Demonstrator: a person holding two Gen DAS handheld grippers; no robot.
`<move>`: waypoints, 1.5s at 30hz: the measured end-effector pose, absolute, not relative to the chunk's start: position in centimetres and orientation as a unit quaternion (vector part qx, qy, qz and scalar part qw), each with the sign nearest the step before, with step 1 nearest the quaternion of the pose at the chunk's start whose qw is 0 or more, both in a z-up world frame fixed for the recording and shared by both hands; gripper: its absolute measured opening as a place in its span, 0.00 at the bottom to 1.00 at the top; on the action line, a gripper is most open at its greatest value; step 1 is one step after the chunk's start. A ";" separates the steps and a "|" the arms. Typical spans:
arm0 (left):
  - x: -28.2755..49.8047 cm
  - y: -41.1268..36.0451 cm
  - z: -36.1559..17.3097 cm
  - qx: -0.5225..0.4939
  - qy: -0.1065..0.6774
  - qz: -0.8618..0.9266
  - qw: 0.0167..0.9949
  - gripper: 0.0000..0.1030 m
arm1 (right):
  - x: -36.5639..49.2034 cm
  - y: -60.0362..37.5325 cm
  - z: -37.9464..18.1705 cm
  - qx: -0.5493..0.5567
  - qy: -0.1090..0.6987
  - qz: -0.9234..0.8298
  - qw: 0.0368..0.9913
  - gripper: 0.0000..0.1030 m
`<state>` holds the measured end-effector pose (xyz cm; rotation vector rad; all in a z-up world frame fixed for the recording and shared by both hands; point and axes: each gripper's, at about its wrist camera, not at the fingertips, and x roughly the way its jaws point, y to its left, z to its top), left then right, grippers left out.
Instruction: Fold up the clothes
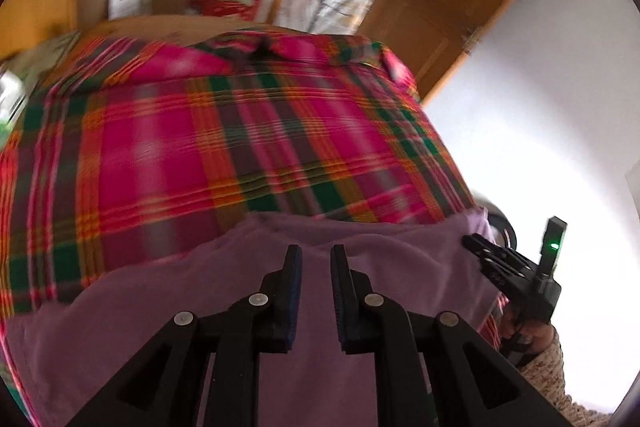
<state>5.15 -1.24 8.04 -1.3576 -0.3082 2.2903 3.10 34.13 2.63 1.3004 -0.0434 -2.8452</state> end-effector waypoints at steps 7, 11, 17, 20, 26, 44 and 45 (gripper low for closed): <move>5.6 -4.8 6.1 -0.508 -0.146 0.822 0.211 0.15 | 0.9 28.5 4.7 0.395 -0.028 -0.905 0.153 0.21; 5.4 -5.5 4.8 -0.521 -0.148 0.814 0.210 0.15 | -0.9 24.5 4.8 0.403 -0.026 -0.885 0.233 0.21; 4.4 -6.9 2.2 -0.544 -0.162 0.800 0.196 0.15 | -2.6 18.8 4.1 0.430 0.016 -0.852 0.300 0.21; 4.0 -7.7 1.3 -0.549 -0.175 0.794 0.195 0.15 | -3.9 17.2 2.9 0.452 0.023 -0.829 0.328 0.21; 3.1 -8.5 0.2 -0.556 -0.191 0.783 0.202 0.15 | -4.3 15.0 1.7 0.480 0.026 -0.790 0.381 0.21; 1.6 -9.2 -0.4 -0.563 -0.207 0.768 0.223 0.16 | -5.2 12.3 1.8 0.493 0.009 -0.754 0.434 0.26; 1.6 -9.2 -0.3 -0.563 -0.204 0.769 0.224 0.16 | -5.1 12.3 1.8 0.492 0.008 -0.754 0.435 0.28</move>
